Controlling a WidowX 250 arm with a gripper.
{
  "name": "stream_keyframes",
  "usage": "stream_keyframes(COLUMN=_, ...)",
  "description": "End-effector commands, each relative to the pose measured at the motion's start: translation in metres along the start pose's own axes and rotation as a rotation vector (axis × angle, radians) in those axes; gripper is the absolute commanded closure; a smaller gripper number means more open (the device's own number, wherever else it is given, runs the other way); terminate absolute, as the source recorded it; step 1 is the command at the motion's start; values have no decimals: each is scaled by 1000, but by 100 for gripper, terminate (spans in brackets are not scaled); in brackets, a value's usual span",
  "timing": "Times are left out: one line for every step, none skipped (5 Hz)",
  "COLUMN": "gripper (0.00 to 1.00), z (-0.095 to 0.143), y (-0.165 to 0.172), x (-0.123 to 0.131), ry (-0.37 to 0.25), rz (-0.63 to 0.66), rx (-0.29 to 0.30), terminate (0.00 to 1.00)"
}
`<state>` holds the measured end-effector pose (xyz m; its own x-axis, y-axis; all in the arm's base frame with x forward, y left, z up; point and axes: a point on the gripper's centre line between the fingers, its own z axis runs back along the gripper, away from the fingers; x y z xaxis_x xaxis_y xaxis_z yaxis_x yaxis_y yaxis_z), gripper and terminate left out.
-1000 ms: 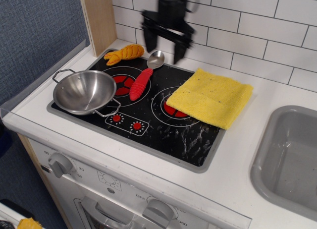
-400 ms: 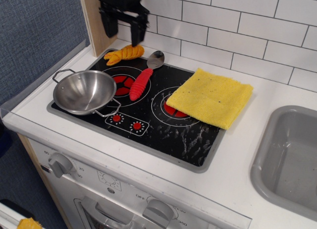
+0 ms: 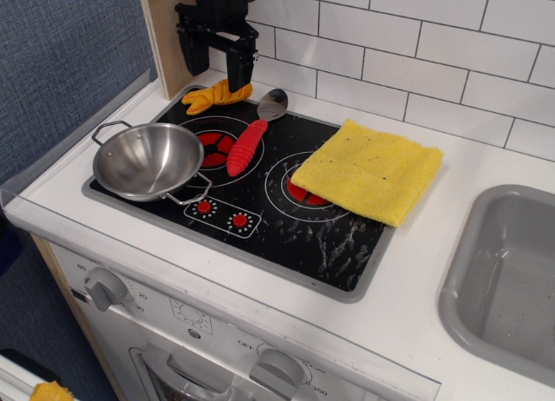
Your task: Put the orange fish on top of the yellow cloth
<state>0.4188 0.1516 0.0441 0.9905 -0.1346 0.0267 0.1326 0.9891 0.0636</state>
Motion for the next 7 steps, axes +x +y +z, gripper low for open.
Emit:
stream_keyframes(gripper=0, z=2, y=14, x=3, ry=-1, rz=14, rx=-2, terminate=0)
stream_keyframes(gripper=0, z=-7, y=16, x=3, ry=28, rz=29, rx=-8, terminate=0)
stream_keyframes(gripper=0, z=-11, y=14, x=4, ry=51, rz=42, rx=-6, terminate=0)
stream_keyframes(gripper=100, z=-5, y=12, x=3, ry=46, rz=44, rx=12, terminate=0)
stream_keyframes(gripper=100, z=11, y=12, x=-3, ry=21, rz=82, rx=26, terminate=0)
stream_keyframes(gripper=100, z=35, y=12, x=-13, ry=-24, rz=159, rx=43, terminate=0)
stream_keyframes(gripper=100, z=61, y=-2, x=-17, ry=-64, rz=292, rx=24, terminate=0)
